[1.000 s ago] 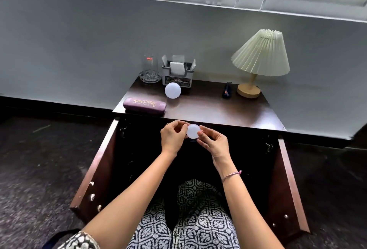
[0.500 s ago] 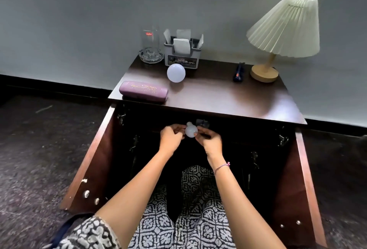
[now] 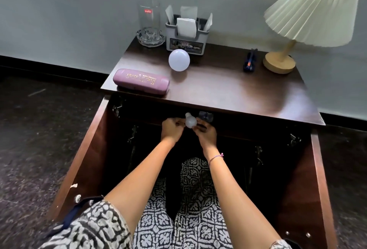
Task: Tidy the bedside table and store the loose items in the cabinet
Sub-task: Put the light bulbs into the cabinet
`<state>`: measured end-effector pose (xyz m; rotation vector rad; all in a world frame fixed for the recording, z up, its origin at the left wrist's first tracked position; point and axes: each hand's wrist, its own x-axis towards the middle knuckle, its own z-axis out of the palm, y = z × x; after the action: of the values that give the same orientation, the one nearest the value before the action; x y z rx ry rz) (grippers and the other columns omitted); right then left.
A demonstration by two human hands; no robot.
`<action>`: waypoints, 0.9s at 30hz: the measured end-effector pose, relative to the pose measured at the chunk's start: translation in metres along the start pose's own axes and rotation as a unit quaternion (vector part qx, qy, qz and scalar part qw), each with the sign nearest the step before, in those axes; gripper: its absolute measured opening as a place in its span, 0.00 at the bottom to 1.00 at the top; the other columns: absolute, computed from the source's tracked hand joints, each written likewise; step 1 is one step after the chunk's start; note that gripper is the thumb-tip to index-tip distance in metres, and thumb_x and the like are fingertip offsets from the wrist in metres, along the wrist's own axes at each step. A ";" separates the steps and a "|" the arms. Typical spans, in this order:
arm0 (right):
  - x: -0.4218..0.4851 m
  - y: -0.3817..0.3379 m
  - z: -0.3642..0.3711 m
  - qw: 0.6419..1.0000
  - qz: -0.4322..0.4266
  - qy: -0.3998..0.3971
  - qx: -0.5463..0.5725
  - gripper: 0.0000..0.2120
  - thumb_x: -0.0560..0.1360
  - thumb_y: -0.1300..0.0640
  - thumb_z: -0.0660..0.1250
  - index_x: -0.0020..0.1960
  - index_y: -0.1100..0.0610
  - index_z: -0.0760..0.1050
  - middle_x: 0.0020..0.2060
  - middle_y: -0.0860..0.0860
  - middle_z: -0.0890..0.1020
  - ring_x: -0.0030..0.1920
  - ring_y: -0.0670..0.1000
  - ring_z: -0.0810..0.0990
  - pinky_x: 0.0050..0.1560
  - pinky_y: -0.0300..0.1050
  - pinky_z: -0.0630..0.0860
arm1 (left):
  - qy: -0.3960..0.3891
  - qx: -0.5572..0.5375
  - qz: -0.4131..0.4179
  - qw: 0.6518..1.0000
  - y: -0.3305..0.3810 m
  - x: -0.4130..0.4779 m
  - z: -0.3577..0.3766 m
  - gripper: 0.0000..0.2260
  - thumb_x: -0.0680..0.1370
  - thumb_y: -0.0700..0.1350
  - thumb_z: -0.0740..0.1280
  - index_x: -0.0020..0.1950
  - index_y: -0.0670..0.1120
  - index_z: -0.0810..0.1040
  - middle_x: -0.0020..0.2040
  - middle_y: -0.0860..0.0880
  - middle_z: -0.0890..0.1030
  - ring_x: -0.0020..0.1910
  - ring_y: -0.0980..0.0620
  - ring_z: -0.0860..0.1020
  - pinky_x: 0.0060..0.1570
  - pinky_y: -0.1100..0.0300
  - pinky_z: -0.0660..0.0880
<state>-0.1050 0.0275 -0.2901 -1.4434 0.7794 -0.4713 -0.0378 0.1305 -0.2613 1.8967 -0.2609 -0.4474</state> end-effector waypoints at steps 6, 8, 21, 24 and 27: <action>0.004 0.001 0.006 1.000 -0.008 -0.006 -0.004 0.17 0.71 0.68 0.69 0.59 0.59 0.77 0.52 0.51 0.81 0.50 0.47 0.80 0.52 0.38 0.74 | 0.001 -0.012 0.017 1.000 0.002 0.005 0.001 0.07 0.73 0.41 0.66 0.45 0.47 0.84 0.41 0.55 0.82 0.43 0.58 0.79 0.36 0.81 0.68; 0.007 0.001 0.008 1.000 -0.008 -0.009 -0.008 0.17 0.71 0.69 0.68 0.59 0.59 0.76 0.52 0.50 0.81 0.51 0.48 0.80 0.53 0.39 0.74 | 0.003 -0.020 0.019 1.000 0.003 0.008 0.001 0.07 0.72 0.41 0.66 0.44 0.49 0.84 0.40 0.56 0.81 0.43 0.59 0.78 0.33 0.83 0.66; 0.022 -0.002 0.016 0.997 -0.011 -0.012 -0.075 0.18 0.71 0.69 0.67 0.61 0.61 0.75 0.54 0.57 0.81 0.56 0.55 0.80 0.60 0.49 0.75 | 0.020 0.017 0.030 0.999 0.007 0.022 0.005 0.12 0.73 0.34 0.64 0.54 0.38 0.81 0.53 0.40 0.83 0.54 0.48 0.80 0.48 0.74 0.68; 0.020 -0.003 0.016 0.996 -0.013 -0.014 -0.091 0.20 0.71 0.68 0.68 0.62 0.59 0.74 0.56 0.57 0.81 0.57 0.54 0.80 0.61 0.49 0.75 | 0.027 0.007 0.028 0.999 0.008 0.019 0.003 0.12 0.73 0.34 0.64 0.54 0.39 0.81 0.53 0.41 0.83 0.54 0.48 0.80 0.48 0.74 0.68; 0.017 -0.006 0.015 0.996 -0.009 0.002 -0.083 0.22 0.70 0.66 0.70 0.63 0.59 0.73 0.56 0.55 0.80 0.57 0.52 0.79 0.60 0.46 0.75 | 0.034 0.016 0.029 0.999 0.011 0.016 0.002 0.12 0.73 0.34 0.64 0.55 0.39 0.81 0.54 0.41 0.83 0.54 0.48 0.80 0.52 0.70 0.70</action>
<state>-0.0816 0.0249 -0.2882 -1.6054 0.8253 -0.4306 -0.0240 0.1182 -0.2543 1.9262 -0.2777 -0.3405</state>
